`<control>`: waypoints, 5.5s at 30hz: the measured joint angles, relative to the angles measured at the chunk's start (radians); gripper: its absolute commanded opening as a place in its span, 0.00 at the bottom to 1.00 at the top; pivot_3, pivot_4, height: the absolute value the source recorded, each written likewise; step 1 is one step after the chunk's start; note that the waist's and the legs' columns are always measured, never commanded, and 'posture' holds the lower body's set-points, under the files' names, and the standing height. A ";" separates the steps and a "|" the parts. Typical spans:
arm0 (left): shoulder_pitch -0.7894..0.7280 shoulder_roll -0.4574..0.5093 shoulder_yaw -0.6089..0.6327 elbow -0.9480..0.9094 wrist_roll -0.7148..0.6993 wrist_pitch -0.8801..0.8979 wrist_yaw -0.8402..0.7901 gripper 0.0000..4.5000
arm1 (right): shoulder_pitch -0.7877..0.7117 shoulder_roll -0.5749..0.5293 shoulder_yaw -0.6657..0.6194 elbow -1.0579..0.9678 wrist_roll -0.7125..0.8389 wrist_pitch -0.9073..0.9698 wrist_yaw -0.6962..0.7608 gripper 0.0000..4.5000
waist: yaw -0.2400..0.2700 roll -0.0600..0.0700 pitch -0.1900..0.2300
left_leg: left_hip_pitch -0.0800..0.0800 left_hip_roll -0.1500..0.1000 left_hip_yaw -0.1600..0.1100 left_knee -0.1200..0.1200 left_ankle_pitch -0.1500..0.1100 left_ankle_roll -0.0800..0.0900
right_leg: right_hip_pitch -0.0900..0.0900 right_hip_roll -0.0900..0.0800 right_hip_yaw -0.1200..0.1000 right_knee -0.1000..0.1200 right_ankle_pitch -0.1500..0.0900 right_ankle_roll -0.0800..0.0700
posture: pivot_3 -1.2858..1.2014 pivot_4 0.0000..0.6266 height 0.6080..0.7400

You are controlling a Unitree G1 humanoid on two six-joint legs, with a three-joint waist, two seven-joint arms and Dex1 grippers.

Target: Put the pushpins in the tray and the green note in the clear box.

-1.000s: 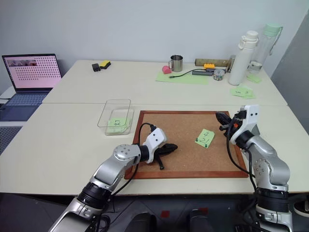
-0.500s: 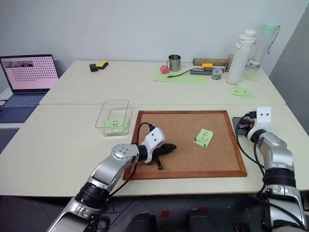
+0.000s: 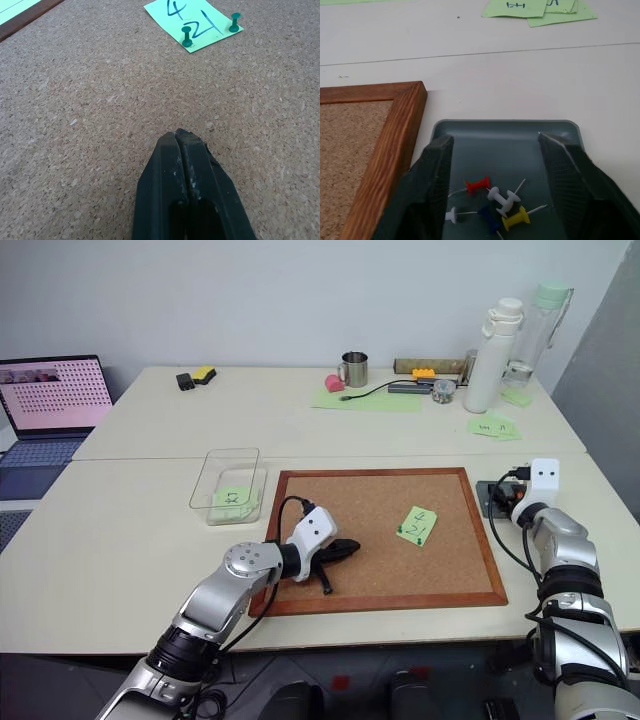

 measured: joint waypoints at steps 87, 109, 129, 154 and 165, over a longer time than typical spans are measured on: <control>0.003 0.016 -0.001 -0.008 -0.003 0.003 -0.011 0.00 | 0.082 0.007 0.004 -0.177 0.012 0.020 0.023 0.42 | -0.005 -0.006 -0.004 | 0.001 0.002 -0.001 -0.002 0.000 0.000 | 0.000 0.001 -0.002 0.001 -0.003 -0.005 | 0.52 0.24 1.00; 0.031 0.027 0.013 -0.045 -0.005 0.026 0.010 0.00 | 0.428 0.092 0.207 -0.909 0.137 0.137 0.278 0.58 | -0.013 -0.005 -0.004 | 0.003 0.005 -0.004 -0.003 0.000 0.000 | 0.000 0.005 -0.002 0.004 -0.004 -0.006 | 0.52 0.24 1.00; 0.032 0.031 0.011 -0.047 -0.005 0.027 0.009 0.00 | 0.359 0.225 0.345 -0.707 0.010 0.096 0.221 0.39 | -0.012 -0.008 -0.005 | 0.003 0.005 -0.004 -0.003 0.000 0.000 | 0.000 0.005 -0.003 0.004 -0.005 -0.008 | 0.52 0.24 1.00; 0.036 0.030 0.040 -0.070 -0.038 0.045 0.014 0.00 | 0.329 0.051 0.404 -0.840 -0.181 -0.111 0.269 0.01 | -0.011 -0.010 -0.004 | 0.001 0.005 -0.004 -0.003 0.000 0.000 | -0.002 0.005 -0.002 0.003 -0.005 -0.008 | 0.52 0.24 1.00; -0.090 -0.080 0.263 -0.109 -0.366 0.296 -0.017 0.48 | 0.321 -0.082 0.392 -0.939 -0.225 -0.191 0.352 0.00 | 0.002 -0.015 0.010 | -0.001 0.004 -0.003 -0.002 0.000 0.000 | -0.002 0.005 -0.004 0.003 -0.005 -0.007 | 0.52 0.24 1.00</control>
